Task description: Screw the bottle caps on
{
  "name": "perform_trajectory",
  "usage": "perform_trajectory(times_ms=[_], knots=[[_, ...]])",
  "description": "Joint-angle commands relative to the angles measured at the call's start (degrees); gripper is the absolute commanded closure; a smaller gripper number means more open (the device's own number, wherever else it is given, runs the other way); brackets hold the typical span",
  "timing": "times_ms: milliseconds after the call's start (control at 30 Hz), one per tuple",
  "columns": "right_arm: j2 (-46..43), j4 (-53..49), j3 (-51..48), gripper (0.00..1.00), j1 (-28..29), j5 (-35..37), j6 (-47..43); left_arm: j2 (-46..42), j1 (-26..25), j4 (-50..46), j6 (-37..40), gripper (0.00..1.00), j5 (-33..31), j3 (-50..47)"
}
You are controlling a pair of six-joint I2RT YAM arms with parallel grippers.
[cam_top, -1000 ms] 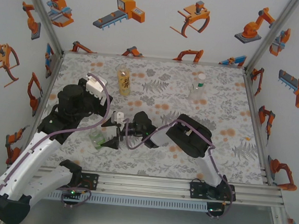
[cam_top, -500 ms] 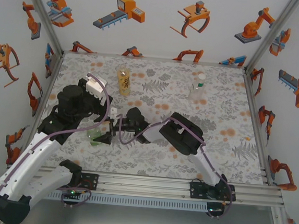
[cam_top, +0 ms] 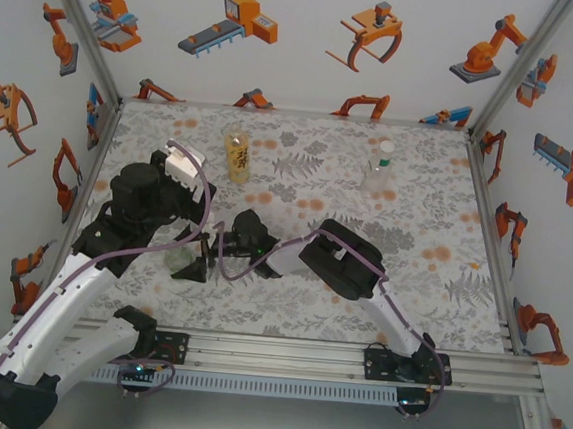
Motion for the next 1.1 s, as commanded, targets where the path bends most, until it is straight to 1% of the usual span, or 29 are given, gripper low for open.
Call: perform_trajectory(times_ms=[0,167,400,600,800,1067], knots=[[0.8,0.5,1.1,0.23,0.7,1.3,0.5,-0.2,0.3,0.6,-0.3,0.21,0.0,-0.1],[0.7,0.5,0.8,0.28,1.1,2.0,0.5,-0.2,0.3,0.5,-0.3,0.21,0.0,0.0],[0.1,0.5,0.3,0.41,1.3,2.3,0.4,-0.1,0.3,0.4,-0.2,0.21,0.0,0.0],[-1.5,0.4,-1.6,0.44,1.2,2.9,-0.4,0.1,0.3,0.4,-0.2,0.21,0.0,0.0],[-5.6,0.3,-7.5,0.46,-0.3,4.6,-2.6,0.2,0.3,0.5,-0.1,0.21,0.1,0.0],[-14.2,0.3,-19.0,0.48,-3.8,6.6,-4.5,0.7,0.5,0.5,-0.4,0.21,0.9,0.1]])
